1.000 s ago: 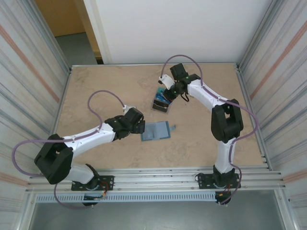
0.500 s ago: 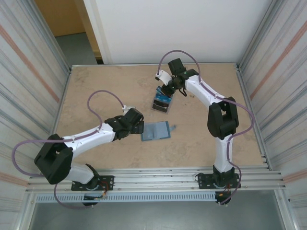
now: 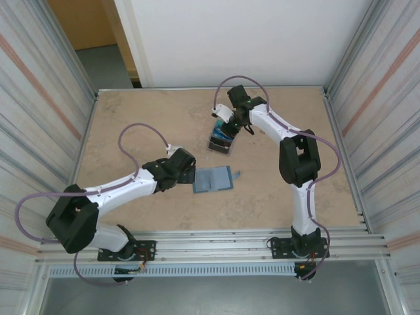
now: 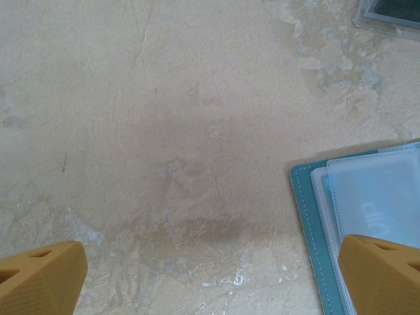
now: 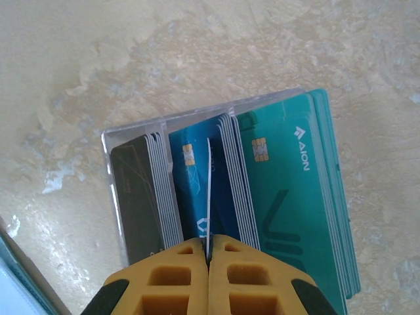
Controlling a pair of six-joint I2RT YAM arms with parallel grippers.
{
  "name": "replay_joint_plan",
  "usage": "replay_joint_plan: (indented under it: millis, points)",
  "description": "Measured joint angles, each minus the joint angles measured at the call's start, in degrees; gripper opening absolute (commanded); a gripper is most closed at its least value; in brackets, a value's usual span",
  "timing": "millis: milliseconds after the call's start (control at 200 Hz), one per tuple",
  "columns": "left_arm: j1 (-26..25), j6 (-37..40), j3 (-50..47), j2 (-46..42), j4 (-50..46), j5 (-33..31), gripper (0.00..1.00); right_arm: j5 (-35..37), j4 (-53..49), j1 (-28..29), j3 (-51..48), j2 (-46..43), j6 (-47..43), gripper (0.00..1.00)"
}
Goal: Take the credit cards out of the card holder
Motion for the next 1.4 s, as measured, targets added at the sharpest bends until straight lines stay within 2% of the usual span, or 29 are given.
replay_joint_plan:
  millis: [291,441,757,1072,1258,1403]
  points:
    - [0.02,0.0,0.0,-0.35,-0.68,-0.33,0.99,0.44,-2.1,0.0,4.04,1.16,-1.88,0.0]
    - [0.02,0.02,0.02,-0.74,-1.27,-0.44,0.99,0.39,-3.41,0.0,4.72,2.12,-1.9,0.04]
    - [0.02,0.02,0.07,-0.74,-1.29,-0.46,0.99,0.24,-5.01,0.0,4.83,2.91,-2.19,0.24]
    - [0.02,0.02,0.07,-1.4,-1.29,-0.83,0.99,0.15,-5.62,0.07,5.84,2.82,-1.62,0.27]
    - [0.44,-0.26,0.04,-3.43,-1.25,-0.87,0.99,0.46,-3.87,0.87,1.44,-1.66,0.48,0.31]
    - [0.87,-0.85,-0.39,-5.42,-1.22,-1.7,0.99,1.79,-1.95,3.15,-4.81,-8.07,4.0,0.42]
